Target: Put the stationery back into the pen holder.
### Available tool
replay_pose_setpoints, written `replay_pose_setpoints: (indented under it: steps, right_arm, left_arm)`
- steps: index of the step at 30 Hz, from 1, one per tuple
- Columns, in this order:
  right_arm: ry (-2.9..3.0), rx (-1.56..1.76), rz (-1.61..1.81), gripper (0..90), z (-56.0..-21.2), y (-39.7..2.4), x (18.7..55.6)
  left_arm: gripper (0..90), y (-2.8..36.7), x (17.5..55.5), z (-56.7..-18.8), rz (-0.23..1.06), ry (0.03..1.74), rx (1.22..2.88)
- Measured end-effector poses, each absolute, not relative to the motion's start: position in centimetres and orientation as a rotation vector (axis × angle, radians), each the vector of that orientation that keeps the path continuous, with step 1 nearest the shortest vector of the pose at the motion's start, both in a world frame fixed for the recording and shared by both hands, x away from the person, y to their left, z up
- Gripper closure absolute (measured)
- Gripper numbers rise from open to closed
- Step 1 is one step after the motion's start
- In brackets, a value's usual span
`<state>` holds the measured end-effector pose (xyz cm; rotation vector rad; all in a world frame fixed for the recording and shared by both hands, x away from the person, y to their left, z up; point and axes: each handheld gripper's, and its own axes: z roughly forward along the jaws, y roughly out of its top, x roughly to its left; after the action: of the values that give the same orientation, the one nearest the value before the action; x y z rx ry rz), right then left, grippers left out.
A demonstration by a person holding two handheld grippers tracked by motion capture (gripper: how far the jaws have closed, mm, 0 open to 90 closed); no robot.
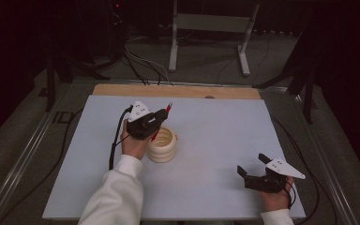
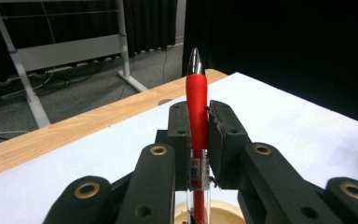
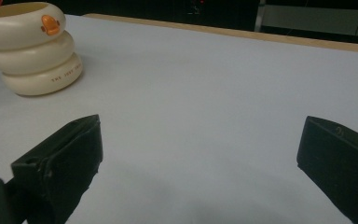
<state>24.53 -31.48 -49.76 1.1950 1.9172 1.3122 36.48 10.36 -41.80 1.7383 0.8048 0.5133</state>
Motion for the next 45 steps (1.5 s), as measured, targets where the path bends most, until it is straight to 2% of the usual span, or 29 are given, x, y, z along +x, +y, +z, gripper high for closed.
replay_pose_setpoints:
  steps: [13,33,45]
  right_arm:
    - [1.918,1.194,1.313,0.5,-49.8,-31.5,24.5]
    - [1.922,1.192,1.311,0.5,-49.8,-31.4,24.6]
    - [1.920,1.193,1.311,0.5,-49.8,-31.5,24.5]
  left_arm:
    - [80.5,10.1,35.9,-43.9,0.529,0.824,1.757]
    - [79.3,10.4,34.7,-46.0,0.470,0.845,1.793]
    - [34.6,10.7,34.6,-45.6,0.507,0.893,1.790]
